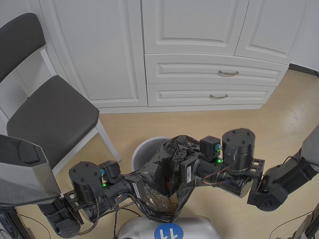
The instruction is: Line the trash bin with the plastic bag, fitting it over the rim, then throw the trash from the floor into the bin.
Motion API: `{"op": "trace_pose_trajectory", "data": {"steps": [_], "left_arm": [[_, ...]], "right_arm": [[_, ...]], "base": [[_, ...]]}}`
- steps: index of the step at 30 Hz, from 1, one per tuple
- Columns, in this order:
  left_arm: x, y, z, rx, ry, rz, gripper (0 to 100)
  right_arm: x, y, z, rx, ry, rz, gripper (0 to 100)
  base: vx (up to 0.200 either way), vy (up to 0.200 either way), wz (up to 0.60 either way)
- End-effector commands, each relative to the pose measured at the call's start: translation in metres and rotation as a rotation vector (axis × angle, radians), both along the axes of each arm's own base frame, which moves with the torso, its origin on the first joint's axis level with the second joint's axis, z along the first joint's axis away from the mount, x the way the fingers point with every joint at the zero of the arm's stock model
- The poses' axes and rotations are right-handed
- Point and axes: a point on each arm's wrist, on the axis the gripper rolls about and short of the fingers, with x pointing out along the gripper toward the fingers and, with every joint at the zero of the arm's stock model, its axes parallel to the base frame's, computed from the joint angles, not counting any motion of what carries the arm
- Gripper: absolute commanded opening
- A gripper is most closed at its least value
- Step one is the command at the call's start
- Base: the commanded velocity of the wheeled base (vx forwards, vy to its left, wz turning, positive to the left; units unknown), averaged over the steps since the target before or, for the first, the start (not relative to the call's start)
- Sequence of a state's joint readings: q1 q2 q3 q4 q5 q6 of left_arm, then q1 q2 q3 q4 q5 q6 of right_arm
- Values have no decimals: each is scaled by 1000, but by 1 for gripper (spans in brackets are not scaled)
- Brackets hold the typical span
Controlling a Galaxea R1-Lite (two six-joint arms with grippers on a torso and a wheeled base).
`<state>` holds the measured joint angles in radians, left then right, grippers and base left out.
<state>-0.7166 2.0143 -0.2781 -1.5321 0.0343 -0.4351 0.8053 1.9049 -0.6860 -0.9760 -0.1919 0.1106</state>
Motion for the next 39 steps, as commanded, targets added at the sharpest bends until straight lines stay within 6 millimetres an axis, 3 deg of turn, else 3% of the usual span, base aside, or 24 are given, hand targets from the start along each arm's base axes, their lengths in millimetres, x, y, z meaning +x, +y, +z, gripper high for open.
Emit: {"op": "trace_pose_trajectory", "data": {"steps": [1, 13, 14, 22, 39], "left_arm": [[-10, -5, -3, 13, 15, -37, 0], [-8, -14, -26, 52, 83, -70, 0], [-8, -15, -27, 52, 85, -72, 100], [-10, -16, -21, 35, 67, -79, 100], [-14, -21, -21, 37, 68, -100, 100]], "right_arm": [[21, 4, 83, 185, 137, -104, 0], [26, 8, 76, 192, 212, -131, 0], [27, 10, 73, 186, 217, -131, 0], [30, 18, 53, 137, 251, -127, 0], [22, 40, 39, 114, 278, -105, 0]], "base": [[0, 0, 0], [0, 0, 0], [0, 0, 0], [0, 0, 0], [0, 0, 0]]}}
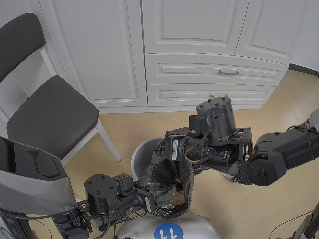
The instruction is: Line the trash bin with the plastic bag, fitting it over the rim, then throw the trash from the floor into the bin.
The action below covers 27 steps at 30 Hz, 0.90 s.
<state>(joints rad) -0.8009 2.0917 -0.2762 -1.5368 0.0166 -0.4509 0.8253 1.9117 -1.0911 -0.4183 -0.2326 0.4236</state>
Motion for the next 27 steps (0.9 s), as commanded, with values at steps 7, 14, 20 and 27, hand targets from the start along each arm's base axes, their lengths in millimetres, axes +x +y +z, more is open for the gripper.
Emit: {"op": "trace_pose_trajectory", "data": {"steps": [7, 14, 20, 27], "left_arm": [[-1, 0, 0, -1, -1, -3, 100], [-2, -4, -1, 2, 1, -13, 100], [-1, -8, -5, 6, 5, -18, 100], [-1, -10, -8, 11, 11, -17, 100]], "right_arm": [[0, 18, -14, 18, 43, 10, 0], [-7, 29, -14, 50, 56, 13, 0], [-10, 40, -13, 74, 44, -27, 0], [-12, 45, -18, 70, 52, -20, 0]], "base": [[0, 0, 0], [0, 0, 0], [0, 0, 0], [0, 0, 0]]}}
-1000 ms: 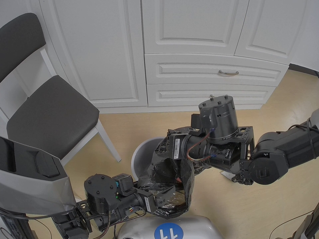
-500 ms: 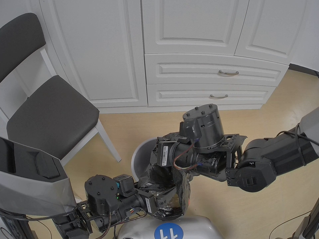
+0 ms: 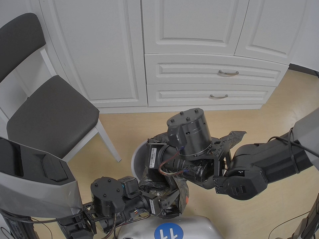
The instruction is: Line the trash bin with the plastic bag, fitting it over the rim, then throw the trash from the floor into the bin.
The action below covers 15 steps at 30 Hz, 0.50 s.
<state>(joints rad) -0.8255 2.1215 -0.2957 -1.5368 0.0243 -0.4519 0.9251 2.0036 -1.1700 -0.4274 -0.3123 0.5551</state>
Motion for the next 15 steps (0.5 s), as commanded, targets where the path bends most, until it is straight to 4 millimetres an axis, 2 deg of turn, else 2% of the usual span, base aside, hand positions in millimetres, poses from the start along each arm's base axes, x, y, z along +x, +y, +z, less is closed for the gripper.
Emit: {"op": "trace_pose_trajectory", "data": {"steps": [1, 15], "left_arm": [[1, -1, -2, 0, 6, 0, 100], [2, -4, -7, 0, 19, 2, 100]], "right_arm": [[1, 4, -7, -11, 8, 2, 0], [-4, 16, -4, 27, 5, -22, 0]], "base": [[0, 0, 0], [0, 0, 0]]}}
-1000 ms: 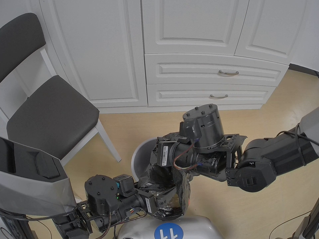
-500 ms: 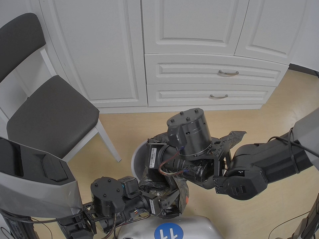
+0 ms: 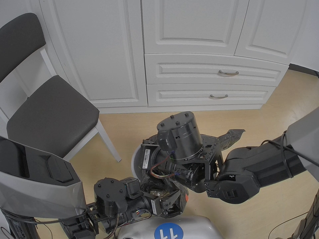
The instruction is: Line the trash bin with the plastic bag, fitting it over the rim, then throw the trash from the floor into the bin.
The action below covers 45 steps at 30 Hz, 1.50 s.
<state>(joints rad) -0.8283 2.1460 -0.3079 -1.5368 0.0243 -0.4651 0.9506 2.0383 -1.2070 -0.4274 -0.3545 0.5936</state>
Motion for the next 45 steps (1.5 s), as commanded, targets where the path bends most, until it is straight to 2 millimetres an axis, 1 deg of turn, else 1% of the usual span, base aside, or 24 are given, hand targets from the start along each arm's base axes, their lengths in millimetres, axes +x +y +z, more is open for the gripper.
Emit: {"op": "trace_pose_trajectory", "data": {"steps": [1, 3, 8, 14, 20, 25, 29, 35, 39, 45], "left_arm": [[1, -1, -1, 1, 2, 1, 100], [1, -1, -2, 2, 3, 1, 100], [0, -2, 0, -6, 0, -2, 100], [-2, -2, 2, -11, -3, -9, 100], [-2, -2, 2, -12, 1, -8, 100], [-1, -3, -1, -7, 5, -8, 100], [1, -5, -8, 8, 17, -5, 100], [6, -6, -13, 13, 23, 6, 100], [9, -6, -13, 9, 21, 16, 100], [14, -7, -11, -28, 34, 34, 100]], "right_arm": [[-3, 3, 0, 4, 2, 6, 0], [-6, 5, 1, 10, 1, 8, 0], [-5, 7, -2, 2, 0, -4, 0], [-1, 11, -11, -12, 7, -12, 0], [10, 14, -21, -23, 16, -31, 0], [5, 15, -18, -21, 10, -31, 0], [-2, 18, -12, -19, -11, -53, 0], [-9, 16, -4, -6, -18, -44, 0], [-13, 17, -3, -8, -18, -35, 0], [-13, 18, -5, -13, -19, -40, 0]], "base": [[0, 0, 0], [0, 0, 0], [0, 0, 0], [0, 0, 0], [0, 0, 0], [0, 0, 0], [0, 0, 0], [0, 0, 0], [0, 0, 0], [0, 0, 0]]}}
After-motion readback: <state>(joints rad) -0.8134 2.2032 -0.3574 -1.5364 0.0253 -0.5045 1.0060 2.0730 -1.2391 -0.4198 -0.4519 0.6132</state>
